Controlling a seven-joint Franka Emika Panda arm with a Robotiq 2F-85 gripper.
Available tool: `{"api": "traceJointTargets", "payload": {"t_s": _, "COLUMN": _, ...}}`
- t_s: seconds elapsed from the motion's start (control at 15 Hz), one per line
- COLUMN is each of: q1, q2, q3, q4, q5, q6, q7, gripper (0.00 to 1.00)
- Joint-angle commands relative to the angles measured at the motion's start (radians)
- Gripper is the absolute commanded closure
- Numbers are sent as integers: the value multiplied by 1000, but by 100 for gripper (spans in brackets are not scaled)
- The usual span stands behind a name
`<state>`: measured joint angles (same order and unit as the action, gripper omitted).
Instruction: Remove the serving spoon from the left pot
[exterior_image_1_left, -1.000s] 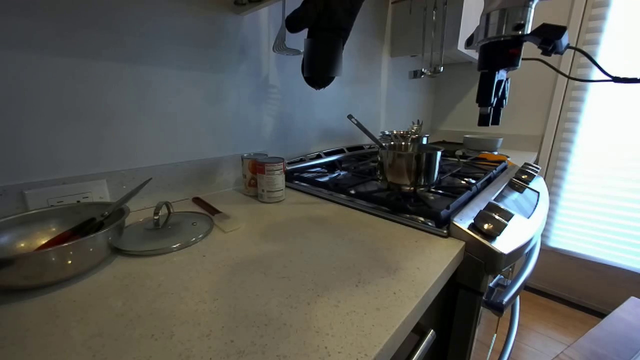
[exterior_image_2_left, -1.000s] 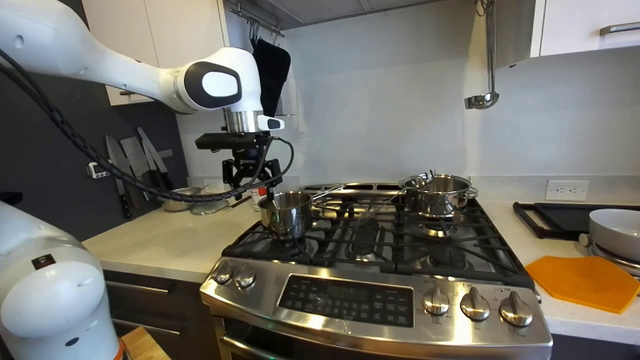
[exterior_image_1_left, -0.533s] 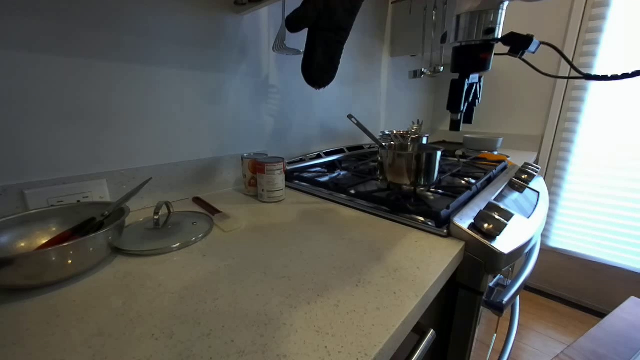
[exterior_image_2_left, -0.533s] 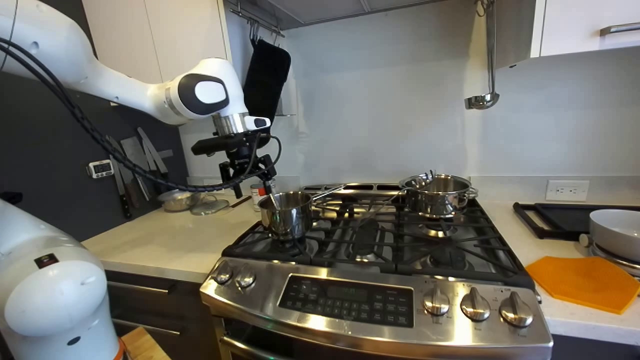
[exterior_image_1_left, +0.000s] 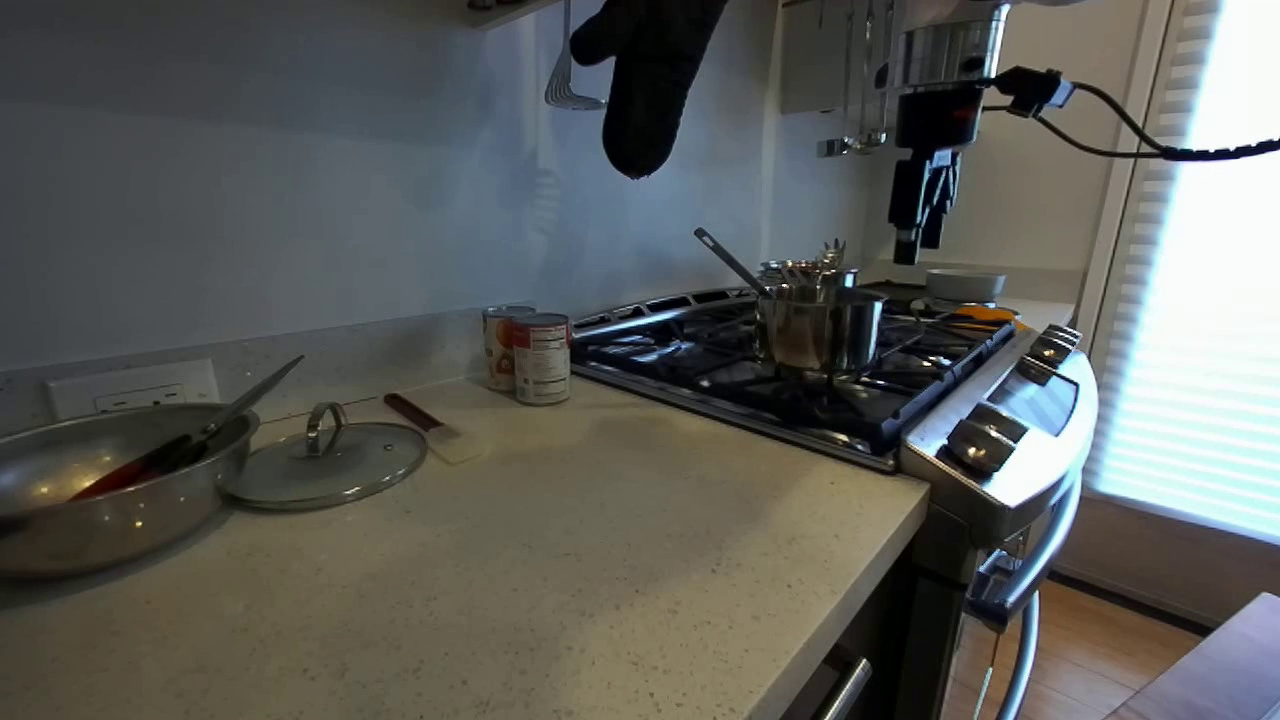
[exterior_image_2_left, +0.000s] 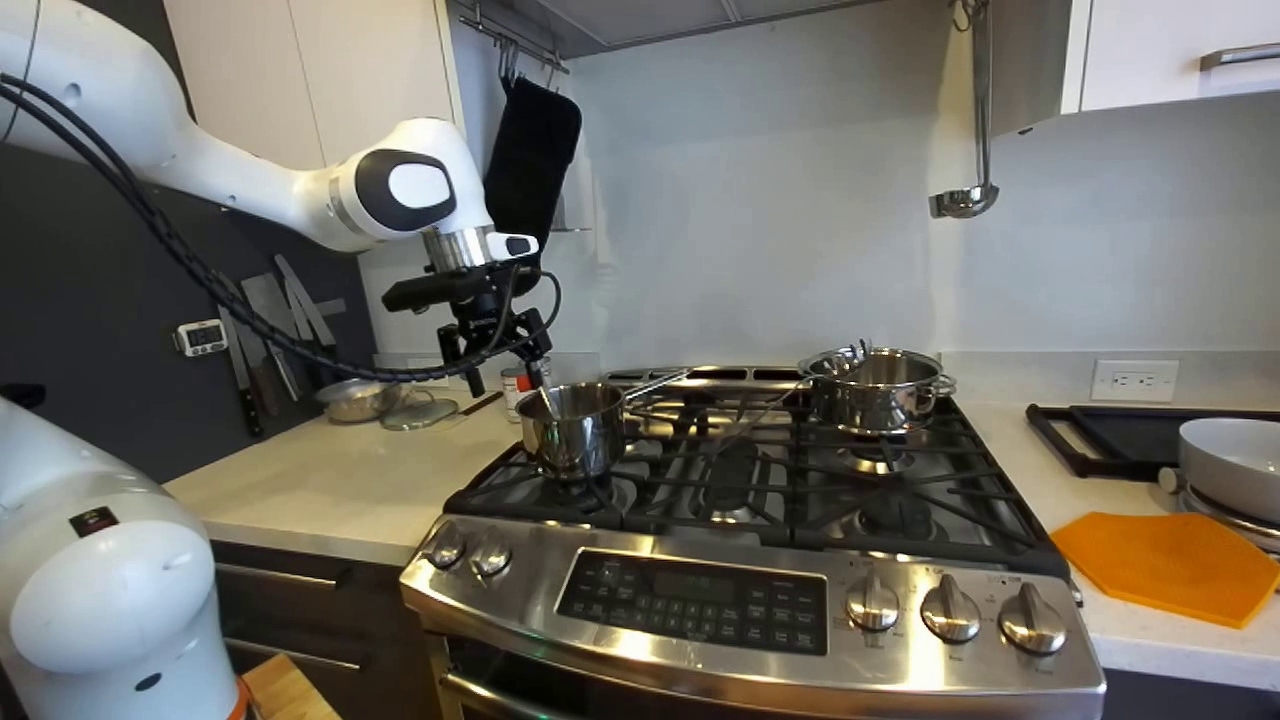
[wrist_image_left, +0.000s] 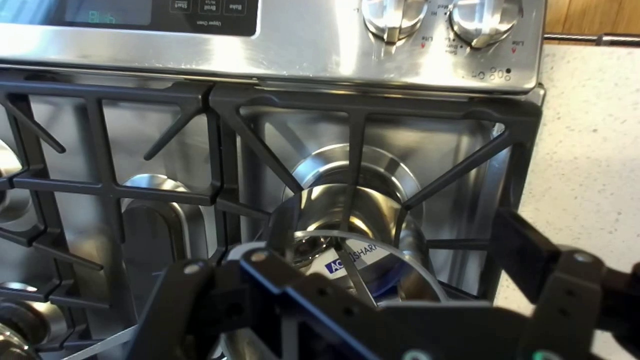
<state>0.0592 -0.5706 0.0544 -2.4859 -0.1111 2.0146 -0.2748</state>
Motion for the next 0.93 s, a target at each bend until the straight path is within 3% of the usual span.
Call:
{"api": "traceJointTargets", "payload": {"t_s": 0.0, "q1": 54, "q2": 33, "q3": 22, "q4": 16, "q5": -46, "q6": 72, "q7": -38, "gripper": 0}}
{"api": "traceJointTargets", "payload": {"t_s": 0.27, "q1": 89, "q2": 84, "q3": 100, "q4": 19, "q5": -120, "q6": 188, "q7": 4, "gripper": 0}}
{"api": "traceJointTargets", "payload": {"t_s": 0.67, "q1": 67, "q2": 163, "q3": 209, "q4": 37, "q5": -376, "q6": 339, "q7": 113, "gripper": 0}}
{"api": "traceJointTargets", "payload": {"t_s": 0.87, "q1": 25, "q2": 175, "q3": 251, "q4": 30, "q5": -566, "q6": 435, "q7": 216, "gripper": 0}}
